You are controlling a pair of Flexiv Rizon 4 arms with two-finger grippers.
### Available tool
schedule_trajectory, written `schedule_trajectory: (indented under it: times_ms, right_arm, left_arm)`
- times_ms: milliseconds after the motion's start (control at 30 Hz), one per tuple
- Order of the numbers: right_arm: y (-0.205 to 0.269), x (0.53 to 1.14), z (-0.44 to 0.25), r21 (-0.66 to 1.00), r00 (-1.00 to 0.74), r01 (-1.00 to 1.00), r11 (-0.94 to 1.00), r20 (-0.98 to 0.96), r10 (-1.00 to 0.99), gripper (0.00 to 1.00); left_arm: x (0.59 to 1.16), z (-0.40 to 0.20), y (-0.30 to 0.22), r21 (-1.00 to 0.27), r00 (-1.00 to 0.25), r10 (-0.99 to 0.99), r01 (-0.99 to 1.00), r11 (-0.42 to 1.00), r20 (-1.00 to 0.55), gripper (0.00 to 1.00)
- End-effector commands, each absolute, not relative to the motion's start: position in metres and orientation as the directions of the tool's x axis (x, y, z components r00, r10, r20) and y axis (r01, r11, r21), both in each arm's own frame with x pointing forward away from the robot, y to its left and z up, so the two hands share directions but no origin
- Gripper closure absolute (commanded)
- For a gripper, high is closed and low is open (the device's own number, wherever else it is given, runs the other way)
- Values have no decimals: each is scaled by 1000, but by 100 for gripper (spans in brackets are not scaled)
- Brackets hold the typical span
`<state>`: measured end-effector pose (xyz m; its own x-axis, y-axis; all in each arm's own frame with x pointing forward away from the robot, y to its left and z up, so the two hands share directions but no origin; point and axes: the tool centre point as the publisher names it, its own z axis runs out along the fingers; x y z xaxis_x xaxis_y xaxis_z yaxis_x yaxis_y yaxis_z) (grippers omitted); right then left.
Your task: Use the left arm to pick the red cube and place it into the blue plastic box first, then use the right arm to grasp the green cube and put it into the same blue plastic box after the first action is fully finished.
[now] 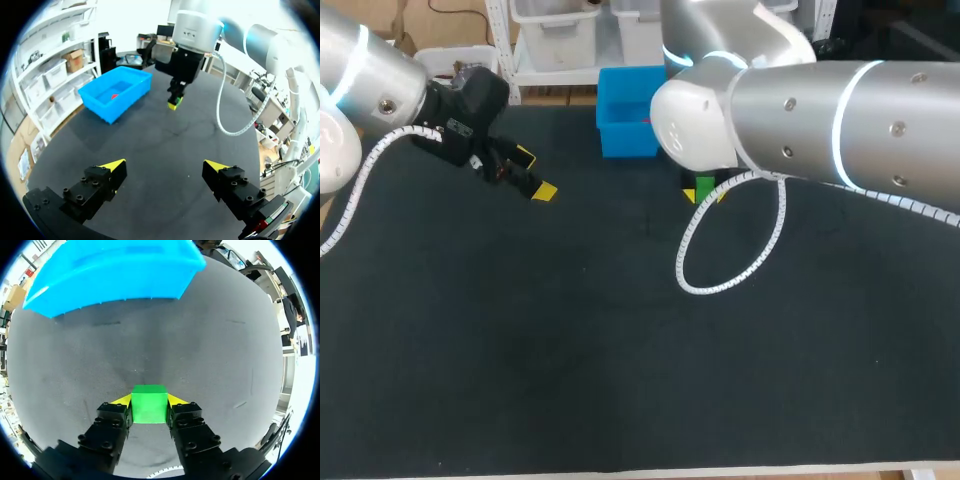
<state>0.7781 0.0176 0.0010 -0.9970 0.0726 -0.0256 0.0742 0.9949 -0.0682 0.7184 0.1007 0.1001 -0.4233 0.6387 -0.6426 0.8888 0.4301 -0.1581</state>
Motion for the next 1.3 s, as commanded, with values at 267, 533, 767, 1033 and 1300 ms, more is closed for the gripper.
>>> schedule_trajectory:
  times_ms: [267, 533, 767, 1033, 1300]
  right_arm:
    - [-6, 772, 44, -64, -996, 70, 996, -55, 66, 100]
    - [-11, 783, 75, -65, -995, 23, 998, -94, 17, 100]
    - [-11, 795, 99, -12, -993, 3, 1000, -122, 1, 100]
    - [-5, 813, 129, 35, -984, -52, 998, -173, -46, 100]
    - [0, 834, 157, 66, -967, -108, 992, -240, -89, 100]
  left_arm:
    - [718, 99, 102, -157, -419, 636, 891, 427, -648, 0]
    - [718, 99, 102, -157, -419, 636, 891, 427, -648, 0]
    - [718, 99, 102, -157, -419, 636, 891, 427, -648, 0]
    - [718, 99, 102, -157, -419, 636, 891, 427, -648, 0]
    - [718, 99, 102, -157, -419, 636, 891, 427, -648, 0]
